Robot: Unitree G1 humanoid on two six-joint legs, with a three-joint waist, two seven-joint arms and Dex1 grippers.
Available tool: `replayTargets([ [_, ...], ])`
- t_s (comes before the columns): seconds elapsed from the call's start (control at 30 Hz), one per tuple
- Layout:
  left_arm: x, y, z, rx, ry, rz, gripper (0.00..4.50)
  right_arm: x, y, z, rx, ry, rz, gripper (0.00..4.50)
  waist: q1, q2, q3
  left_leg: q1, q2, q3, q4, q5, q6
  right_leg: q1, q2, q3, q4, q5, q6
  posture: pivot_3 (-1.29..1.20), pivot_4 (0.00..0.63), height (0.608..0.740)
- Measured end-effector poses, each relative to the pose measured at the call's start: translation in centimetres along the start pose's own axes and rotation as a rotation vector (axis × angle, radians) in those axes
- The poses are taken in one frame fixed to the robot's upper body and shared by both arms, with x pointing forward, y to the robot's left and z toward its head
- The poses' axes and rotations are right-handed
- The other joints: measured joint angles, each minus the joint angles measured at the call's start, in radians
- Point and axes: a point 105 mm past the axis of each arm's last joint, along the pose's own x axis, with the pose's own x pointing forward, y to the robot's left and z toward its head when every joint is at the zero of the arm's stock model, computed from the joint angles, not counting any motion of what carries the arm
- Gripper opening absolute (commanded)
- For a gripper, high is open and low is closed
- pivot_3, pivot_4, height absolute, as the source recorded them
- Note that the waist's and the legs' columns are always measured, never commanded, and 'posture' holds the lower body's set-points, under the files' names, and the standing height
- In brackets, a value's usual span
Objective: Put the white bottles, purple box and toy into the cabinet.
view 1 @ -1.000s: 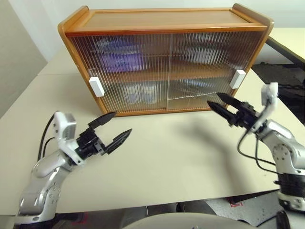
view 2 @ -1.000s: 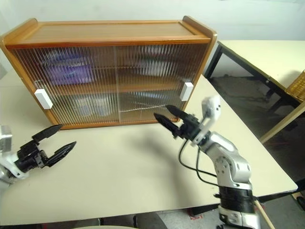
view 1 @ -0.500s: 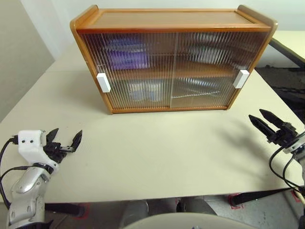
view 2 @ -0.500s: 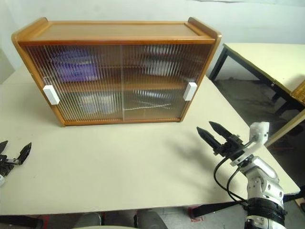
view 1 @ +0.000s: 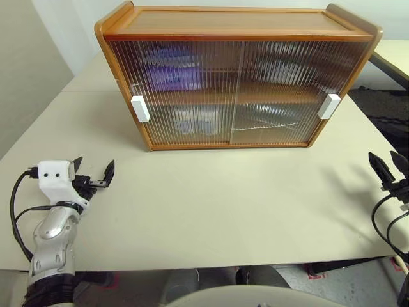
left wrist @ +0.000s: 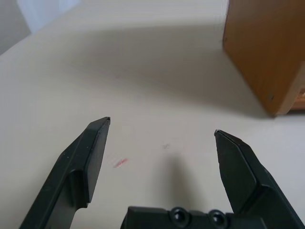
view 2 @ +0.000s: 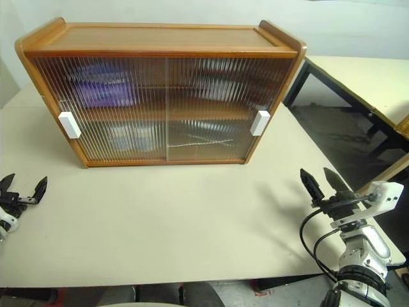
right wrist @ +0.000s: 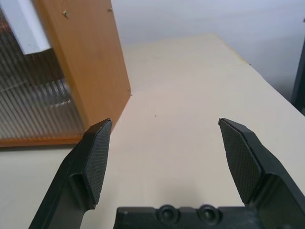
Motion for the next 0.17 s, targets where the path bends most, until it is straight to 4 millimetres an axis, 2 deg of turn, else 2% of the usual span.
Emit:
replayTargets([
  [0.17, -0.3, 0.5, 0.4, 0.026, -0.015, 0.028, 4.50, -0.3, 1.2, -1.6, 0.021, 0.064, 0.078, 4.47, -0.010, 0.000, -0.001, 0.001, 0.000, 0.001, 0.001, 0.000, 0.000, 0.002, 0.000, 0.000, 0.000, -0.001, -0.001, 0.00, 0.000, 0.740],
])
